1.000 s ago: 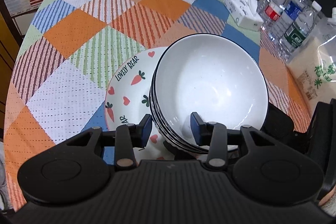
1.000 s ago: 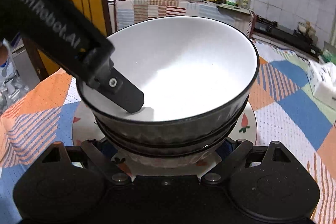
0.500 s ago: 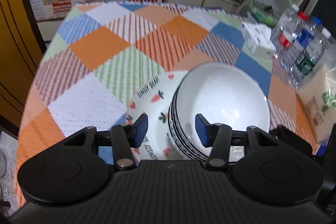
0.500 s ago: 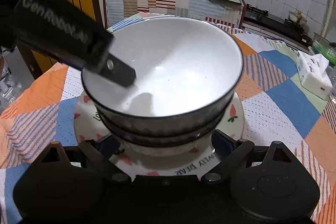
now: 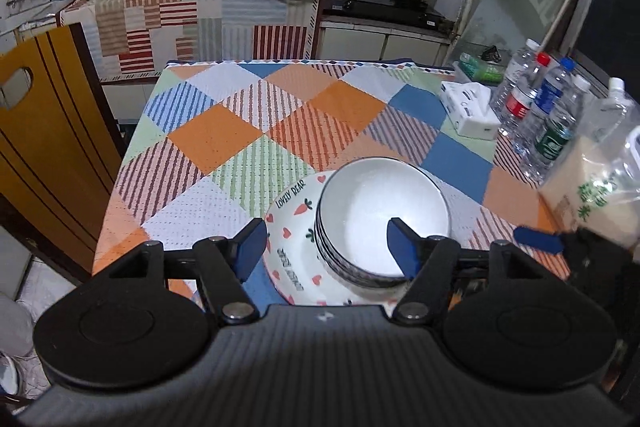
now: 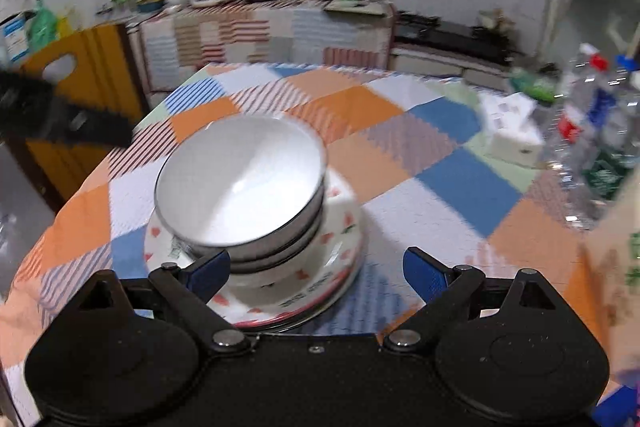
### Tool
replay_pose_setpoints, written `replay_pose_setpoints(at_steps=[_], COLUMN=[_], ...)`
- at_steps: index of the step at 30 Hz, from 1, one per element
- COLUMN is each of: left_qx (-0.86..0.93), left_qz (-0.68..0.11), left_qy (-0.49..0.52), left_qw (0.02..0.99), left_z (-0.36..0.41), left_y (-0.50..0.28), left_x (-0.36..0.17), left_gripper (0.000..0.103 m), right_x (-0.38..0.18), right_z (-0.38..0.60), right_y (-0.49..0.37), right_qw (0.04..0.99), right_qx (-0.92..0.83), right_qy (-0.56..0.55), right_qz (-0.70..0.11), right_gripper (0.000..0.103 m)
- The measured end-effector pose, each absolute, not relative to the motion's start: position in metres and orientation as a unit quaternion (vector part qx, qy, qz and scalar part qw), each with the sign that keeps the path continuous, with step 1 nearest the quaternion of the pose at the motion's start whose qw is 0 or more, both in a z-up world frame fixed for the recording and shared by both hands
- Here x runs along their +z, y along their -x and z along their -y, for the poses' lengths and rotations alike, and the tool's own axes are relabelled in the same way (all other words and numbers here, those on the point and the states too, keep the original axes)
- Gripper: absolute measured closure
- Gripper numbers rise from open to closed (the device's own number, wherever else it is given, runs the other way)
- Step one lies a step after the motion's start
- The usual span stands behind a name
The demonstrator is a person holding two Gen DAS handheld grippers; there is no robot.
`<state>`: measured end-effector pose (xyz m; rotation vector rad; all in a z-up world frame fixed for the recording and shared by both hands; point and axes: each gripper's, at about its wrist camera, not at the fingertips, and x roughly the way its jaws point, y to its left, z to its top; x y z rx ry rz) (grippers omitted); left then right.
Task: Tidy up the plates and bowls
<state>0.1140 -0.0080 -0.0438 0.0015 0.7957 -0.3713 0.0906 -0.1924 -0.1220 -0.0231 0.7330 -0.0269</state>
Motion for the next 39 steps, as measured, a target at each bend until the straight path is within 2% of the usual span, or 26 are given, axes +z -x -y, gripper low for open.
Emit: replay_pose_setpoints(at_steps=[7, 12, 17, 29, 39], left_qx=[-0.170, -0.163, -0.142, -0.143, -0.136], left_qz=[-0.385, -0.368, -0.380, -0.375, -0.370], left_qy=[-0.005, -0.005, -0.004, -0.018, -0.028], left_qw=[0.907, 0.916, 0.914, 0.916, 0.919], left_z=[0.002, -0.003, -0.003, -0.011, -0.005], left_y=[-0.080, -0.057, -0.045, -0.025, -0.023], left_x=[-0.019, -0.008, -0.007, -0.020, -0.032], left_gripper=[0.037, 0.027, 0.025, 0.015, 0.014], right_x=[-0.084, -0.062, -0.051, -0.049, -0.066], right_z=[0.200, 0.197, 0.187, 0.177, 0.169], right_y=[-0.074, -0.050, -0.030, -0.006, 0.003], right_qw=[0.933, 0.935, 0.935, 0.929, 0.930], right_qx=[-0.038, -0.060, -0.087, -0.099, -0.110], right_qy=[-0.002, -0.010, 0.012, 0.018, 0.031], right_qz=[-0.357, -0.350, -0.344, -0.355, -0.350], right_gripper=[0.007, 0.007, 0.007, 0.007, 0.007])
